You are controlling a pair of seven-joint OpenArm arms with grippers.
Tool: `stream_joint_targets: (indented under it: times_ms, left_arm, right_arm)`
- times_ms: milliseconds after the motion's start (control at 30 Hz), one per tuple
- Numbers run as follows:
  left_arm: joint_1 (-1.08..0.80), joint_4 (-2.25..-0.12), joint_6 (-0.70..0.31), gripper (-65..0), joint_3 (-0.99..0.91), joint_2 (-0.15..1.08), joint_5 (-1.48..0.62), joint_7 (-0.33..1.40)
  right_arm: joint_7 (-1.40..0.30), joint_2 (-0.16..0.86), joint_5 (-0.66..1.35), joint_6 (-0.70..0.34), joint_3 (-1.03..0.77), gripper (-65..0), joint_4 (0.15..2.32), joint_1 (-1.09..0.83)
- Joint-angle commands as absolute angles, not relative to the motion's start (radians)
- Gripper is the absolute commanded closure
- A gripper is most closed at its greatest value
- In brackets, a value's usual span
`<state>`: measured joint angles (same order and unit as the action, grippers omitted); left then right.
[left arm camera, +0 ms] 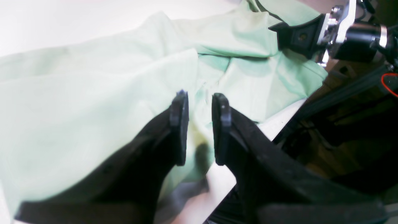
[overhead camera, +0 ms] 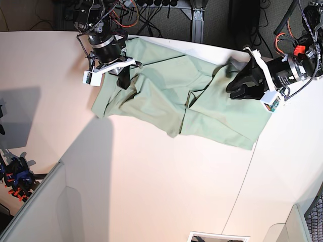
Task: Fold the T-shirt properly
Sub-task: 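Grasp the collar end with the right gripper and fold it over the bundle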
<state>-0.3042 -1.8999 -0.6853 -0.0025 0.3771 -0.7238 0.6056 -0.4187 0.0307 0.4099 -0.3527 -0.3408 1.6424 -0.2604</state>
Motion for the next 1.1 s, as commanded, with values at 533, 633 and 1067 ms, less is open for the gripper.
stream_joint_targets:
  times_ms: [533, 633, 1067]
  left_arm:
    - [-0.3, -1.919, -0.698, -16.7, -0.101, 0.416, -0.76, 0.588]
    - [-0.3, -1.919, -0.698, -16.7, -0.101, 0.416, -0.759, 0.589]
    - [-0.3, -1.919, -0.698, -16.7, -0.099, 0.429, -0.799, 0.59]
  right_arm:
    - [-0.453, 0.282, 0.585, -0.369, -0.651, 0.0, 1.659, -0.255]
    - [-0.462, 0.261, 0.599, -0.379, -0.631, 0.0, 1.707, -0.25]
    - [-0.472, 0.017, 0.326, -0.378, -0.136, 0.0, 1.944, -0.23]
